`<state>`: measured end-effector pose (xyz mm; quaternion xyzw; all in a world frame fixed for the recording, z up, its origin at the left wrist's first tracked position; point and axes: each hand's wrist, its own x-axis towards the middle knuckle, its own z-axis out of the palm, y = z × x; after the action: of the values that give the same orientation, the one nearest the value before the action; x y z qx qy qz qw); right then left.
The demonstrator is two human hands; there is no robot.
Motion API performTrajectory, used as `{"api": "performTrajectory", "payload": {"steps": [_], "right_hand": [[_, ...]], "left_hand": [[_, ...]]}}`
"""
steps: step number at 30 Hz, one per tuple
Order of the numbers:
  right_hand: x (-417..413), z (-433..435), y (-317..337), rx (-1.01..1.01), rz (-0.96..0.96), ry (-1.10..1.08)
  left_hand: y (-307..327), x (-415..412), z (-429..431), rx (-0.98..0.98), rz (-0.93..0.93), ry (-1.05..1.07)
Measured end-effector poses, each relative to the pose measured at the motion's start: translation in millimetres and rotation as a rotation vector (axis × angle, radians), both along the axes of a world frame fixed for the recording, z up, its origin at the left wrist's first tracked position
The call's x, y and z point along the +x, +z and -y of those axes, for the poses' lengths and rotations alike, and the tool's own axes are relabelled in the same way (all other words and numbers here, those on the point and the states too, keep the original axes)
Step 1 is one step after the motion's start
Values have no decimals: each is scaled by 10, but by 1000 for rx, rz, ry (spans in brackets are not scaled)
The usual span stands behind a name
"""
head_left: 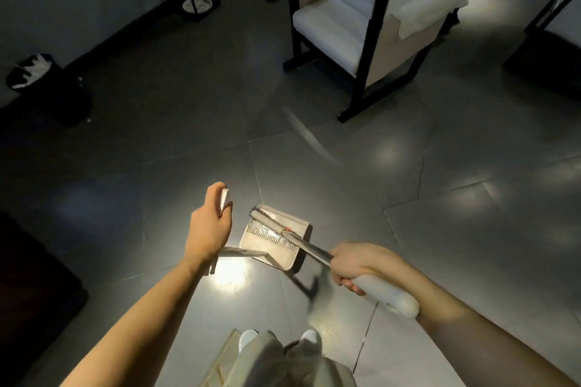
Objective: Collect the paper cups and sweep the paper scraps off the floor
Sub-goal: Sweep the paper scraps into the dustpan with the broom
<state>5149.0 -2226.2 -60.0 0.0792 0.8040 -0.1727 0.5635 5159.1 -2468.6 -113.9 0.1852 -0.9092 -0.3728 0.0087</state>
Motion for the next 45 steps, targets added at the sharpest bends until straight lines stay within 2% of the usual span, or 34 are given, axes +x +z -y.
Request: {"api": "performTrajectory", "payload": {"steps": [6,12,15,21,30,37,45], "right_hand": [[-489,848,392,-36,-110,175],[-1085,2237,662,-100,-237,394],[-1485,3041,750,-134,-272,450],[-2191,4400,816,-257,-274,407],[-3192,5903,841,-404,-272,407],[-4276,6964,901,-449,-236,453],[-5243,7893,1294,-482,-186,462]], "left_hand": [[391,52,844,-6,-122,215],[719,-78,2147,-46,-250,431],[858,-322,2869,-49,-300,472],[1168,-818,4126,-25,-314,522],[1450,-1602,5711,-93,-447,660],[1513,-2437,6577,-220,-399,808],[1666,-3195,7511,-295,-379,901]]}}
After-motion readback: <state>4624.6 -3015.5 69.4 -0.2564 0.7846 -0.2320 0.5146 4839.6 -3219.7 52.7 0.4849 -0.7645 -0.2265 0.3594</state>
